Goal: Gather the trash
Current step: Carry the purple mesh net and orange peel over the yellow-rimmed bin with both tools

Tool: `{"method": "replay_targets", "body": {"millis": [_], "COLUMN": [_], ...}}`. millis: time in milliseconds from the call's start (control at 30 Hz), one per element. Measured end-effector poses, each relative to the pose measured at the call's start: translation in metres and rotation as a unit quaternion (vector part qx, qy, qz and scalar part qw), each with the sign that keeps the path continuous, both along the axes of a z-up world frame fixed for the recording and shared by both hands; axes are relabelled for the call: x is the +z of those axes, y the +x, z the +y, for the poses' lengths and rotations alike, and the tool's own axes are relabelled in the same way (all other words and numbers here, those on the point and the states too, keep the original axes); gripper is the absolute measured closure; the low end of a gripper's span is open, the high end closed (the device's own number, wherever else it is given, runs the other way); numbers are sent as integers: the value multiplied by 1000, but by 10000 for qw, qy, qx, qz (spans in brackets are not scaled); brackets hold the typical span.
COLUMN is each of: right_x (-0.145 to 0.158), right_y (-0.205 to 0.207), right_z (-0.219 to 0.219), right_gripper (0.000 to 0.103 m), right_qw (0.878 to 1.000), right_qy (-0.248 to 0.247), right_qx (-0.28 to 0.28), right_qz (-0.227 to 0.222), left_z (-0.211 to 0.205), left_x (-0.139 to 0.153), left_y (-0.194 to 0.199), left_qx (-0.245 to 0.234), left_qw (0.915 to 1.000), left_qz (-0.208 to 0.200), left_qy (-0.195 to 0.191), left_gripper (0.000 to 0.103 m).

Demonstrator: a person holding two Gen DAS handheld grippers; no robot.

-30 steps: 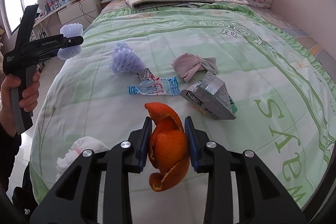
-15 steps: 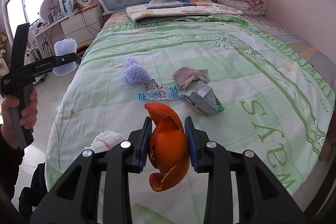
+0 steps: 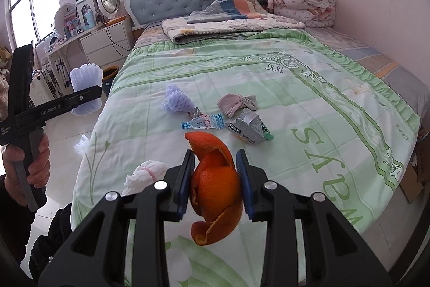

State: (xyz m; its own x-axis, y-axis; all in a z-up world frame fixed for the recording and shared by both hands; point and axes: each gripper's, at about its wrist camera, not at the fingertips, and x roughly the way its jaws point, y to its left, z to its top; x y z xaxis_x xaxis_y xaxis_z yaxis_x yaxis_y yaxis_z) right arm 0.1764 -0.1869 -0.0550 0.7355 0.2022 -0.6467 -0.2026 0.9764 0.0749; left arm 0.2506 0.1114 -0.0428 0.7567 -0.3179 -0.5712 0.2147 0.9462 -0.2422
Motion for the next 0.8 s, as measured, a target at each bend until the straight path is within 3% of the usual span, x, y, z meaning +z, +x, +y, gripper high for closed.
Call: {"method": "replay_targets", "body": {"millis": [800], "right_x": [33], "right_y": [-92], "right_z": [-54], "right_gripper": [72], "right_qw": [9980], "right_qy": [150], "right_qx": [-412], "right_qz": [-454], "left_z": [-93], "left_x": [17], "left_y": [-77], "left_qx": [-1041], "left_qw": [9946], "left_qz": [-54], "left_qy": [23], "left_gripper": [54]}}
